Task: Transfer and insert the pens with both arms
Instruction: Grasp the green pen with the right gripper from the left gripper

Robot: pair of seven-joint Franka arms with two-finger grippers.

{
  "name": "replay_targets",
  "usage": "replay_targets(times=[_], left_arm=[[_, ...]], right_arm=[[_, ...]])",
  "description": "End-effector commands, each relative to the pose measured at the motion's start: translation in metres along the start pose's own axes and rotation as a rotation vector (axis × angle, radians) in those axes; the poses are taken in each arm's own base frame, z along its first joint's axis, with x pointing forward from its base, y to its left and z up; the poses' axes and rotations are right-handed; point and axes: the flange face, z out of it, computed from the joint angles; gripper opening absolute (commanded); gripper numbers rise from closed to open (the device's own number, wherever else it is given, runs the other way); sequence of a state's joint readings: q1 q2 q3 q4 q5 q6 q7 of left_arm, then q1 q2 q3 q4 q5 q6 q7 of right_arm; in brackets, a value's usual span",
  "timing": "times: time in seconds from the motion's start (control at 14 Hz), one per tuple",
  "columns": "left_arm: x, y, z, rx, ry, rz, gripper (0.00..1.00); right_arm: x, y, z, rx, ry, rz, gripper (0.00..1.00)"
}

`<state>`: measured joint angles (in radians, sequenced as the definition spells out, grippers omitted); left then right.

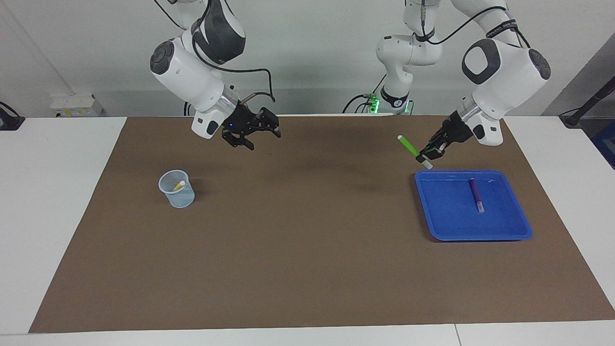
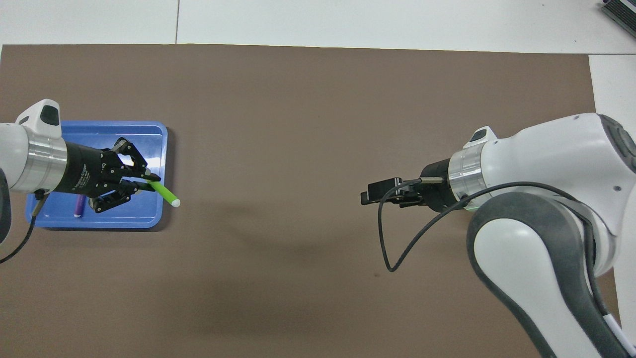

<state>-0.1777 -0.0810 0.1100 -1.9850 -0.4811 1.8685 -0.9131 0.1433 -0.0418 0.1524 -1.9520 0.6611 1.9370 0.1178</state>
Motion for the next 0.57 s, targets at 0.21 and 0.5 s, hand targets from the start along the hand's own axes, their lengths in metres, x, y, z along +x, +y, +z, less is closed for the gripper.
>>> replay_targets(times=[0.21,0.5], left_arm=[[-0.040,-0.024,-0.008,-0.058,-0.096,-0.192,0.00],[-0.060,-0.021,-0.010,-0.097,-0.148,-0.306,0.00]], right_arm=[[-0.017,-0.075,0.021,0.192,0.069,0.298,1.00],[-0.042,-0.141,0.044,0.277,0.161,0.409,1.00]])
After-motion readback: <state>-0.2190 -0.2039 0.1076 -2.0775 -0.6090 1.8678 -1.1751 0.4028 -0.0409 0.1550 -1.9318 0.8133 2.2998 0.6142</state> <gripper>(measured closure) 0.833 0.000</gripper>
